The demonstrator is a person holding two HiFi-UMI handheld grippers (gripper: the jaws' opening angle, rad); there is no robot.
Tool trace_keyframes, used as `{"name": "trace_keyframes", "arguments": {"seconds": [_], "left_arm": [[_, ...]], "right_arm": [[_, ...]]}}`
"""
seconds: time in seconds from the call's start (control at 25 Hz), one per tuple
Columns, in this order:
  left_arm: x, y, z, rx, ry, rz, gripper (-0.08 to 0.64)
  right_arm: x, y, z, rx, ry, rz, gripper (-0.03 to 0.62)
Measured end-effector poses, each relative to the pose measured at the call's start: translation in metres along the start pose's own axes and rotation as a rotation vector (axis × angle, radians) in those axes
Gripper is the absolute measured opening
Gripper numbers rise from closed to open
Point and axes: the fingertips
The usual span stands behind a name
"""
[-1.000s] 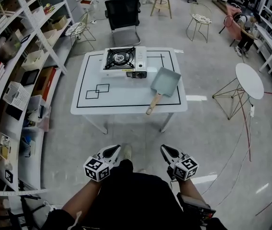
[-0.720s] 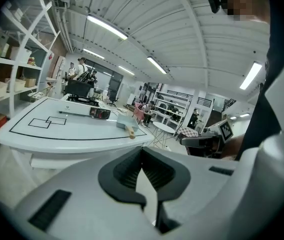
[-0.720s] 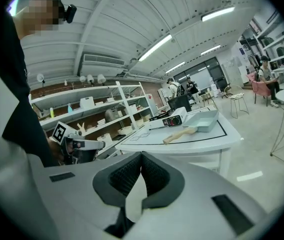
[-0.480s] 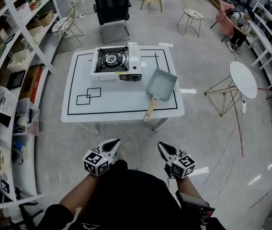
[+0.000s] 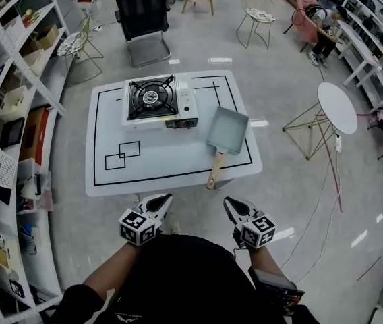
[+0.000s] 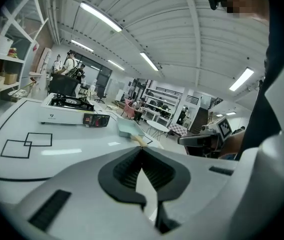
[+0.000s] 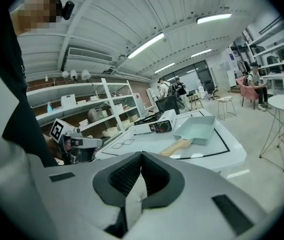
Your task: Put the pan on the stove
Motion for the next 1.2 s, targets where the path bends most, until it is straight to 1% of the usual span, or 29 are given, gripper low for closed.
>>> {"name": "trace_keyframes", "arguments": {"seconds": [0.2,0.28,0.44,0.6,0.76,0.92,1.12,1.2], "left_arm": [[0.015,0.019,0.011,0.024,-0.084,0.025,0.009],[0.024,0.023,0.012,0.027,-0.102,0.03,0.009],[0.051,0.027,0.012,0.017,-0.096,0.032,0.009],[0.067,0.038,0.007,0.009,-0.088,0.01,0.009],[0.086,0.034,0.003,-0.007,-0.061,0.003,0.009],[0.089,0.031,0.001,-0.007,-0.059,-0.007,0.009],[0.087,0.033,0.004,-0.01,-0.069,-0.017,0.009],[0.091,0.03,0.005,-0.008,-0.062,-0.02,0.009]], "right_arm": [[-0.008,0.01,0.024,-0.015,-0.071,0.016,0.026],[-0.009,0.014,0.034,-0.024,-0.094,0.029,0.026],[-0.015,0.015,0.048,-0.042,-0.117,0.031,0.026],[-0.023,0.022,0.057,-0.061,-0.153,0.049,0.026],[-0.035,0.021,0.061,-0.049,-0.213,0.068,0.026],[-0.047,0.015,0.057,-0.018,-0.287,0.097,0.026],[-0.056,0.008,0.056,-0.005,-0.316,0.123,0.026],[-0.061,0.006,0.056,-0.007,-0.328,0.145,0.026]]}}
Point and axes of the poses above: the fingertips, and each gripper's own axes: z forward along the fingers, x to its left, y out of its top, and after that the axes turned 8 degrees about -x, right-handed
